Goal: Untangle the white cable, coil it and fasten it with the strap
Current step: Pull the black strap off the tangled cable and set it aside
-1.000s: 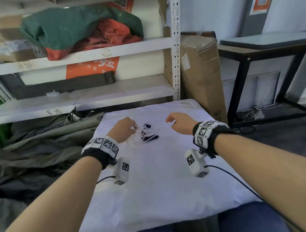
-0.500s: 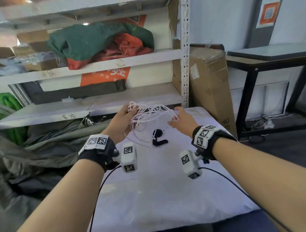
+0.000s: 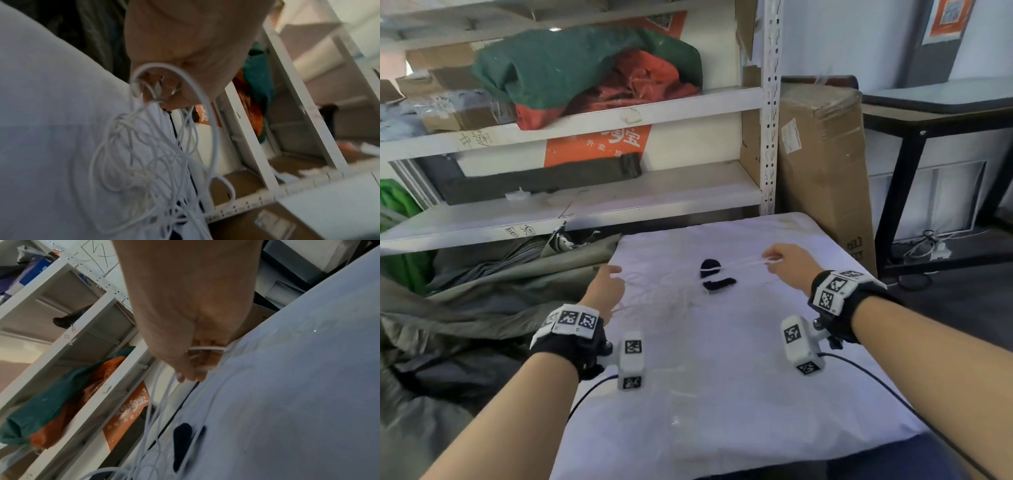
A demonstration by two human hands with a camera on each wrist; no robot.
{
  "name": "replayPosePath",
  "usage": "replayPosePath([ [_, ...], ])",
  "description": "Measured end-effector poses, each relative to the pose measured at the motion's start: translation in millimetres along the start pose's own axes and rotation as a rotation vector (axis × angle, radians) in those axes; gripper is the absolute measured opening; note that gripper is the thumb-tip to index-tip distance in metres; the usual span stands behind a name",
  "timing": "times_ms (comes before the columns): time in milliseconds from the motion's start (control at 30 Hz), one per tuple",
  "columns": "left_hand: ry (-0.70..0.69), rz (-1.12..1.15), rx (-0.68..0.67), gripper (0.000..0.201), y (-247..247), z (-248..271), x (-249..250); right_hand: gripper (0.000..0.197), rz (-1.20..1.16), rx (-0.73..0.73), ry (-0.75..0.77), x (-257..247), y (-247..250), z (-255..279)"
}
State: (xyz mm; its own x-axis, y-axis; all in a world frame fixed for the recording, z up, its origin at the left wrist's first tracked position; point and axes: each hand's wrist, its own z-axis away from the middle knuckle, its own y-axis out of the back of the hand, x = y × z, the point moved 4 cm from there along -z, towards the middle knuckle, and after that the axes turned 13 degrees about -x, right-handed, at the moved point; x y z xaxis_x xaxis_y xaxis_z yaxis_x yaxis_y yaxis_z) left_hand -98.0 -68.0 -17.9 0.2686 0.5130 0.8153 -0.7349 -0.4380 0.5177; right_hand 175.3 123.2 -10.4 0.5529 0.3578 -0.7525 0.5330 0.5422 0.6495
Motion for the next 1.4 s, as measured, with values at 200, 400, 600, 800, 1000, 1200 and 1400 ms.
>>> replayPosePath([
  [200, -0.347, -0.456, 0.098, 0.052, -15.2, 13.5, 34.1, 0.048, 0.327, -0.325, -0.102, 1.5, -22.2, 6.0],
  [400, -0.34, -0.628, -0.296, 0.037, -58.2, 29.5, 38.3, 0.032, 0.309, -0.218, 0.042, -17.6, -29.1, 13.7],
  [600, -0.342, -0.822, -0.298, 0.023, -60.5, 21.3, 34.6, 0.03, 0.203, -0.231, 0.165, -44.3, -46.6, 15.1],
  [800, -0.497, 0.007, -0.366, 0.036, -51.1, 31.4, 55.9, 0.044, 0.106, -0.422, 0.233, -63.3, -67.8, 12.4],
  [1000, -0.462, 0.689, -0.288, 0.032, -23.9, 35.7, 71.5, 0.027, 0.081, -0.341, 0.171, -48.5, -67.9, 8.5],
  [1200, -0.417, 0.023, -0.302, 0.035, -35.8, 30.2, 63.1, 0.061, 0.038, -0.143, 0.356, -67.5, -50.7, 9.7],
  [1400, -0.497, -0.157, -0.244, 0.01, -48.6, 34.0, 79.4, 0.024, 0.061, -0.185, 0.351, -84.3, -58.2, 5.8],
])
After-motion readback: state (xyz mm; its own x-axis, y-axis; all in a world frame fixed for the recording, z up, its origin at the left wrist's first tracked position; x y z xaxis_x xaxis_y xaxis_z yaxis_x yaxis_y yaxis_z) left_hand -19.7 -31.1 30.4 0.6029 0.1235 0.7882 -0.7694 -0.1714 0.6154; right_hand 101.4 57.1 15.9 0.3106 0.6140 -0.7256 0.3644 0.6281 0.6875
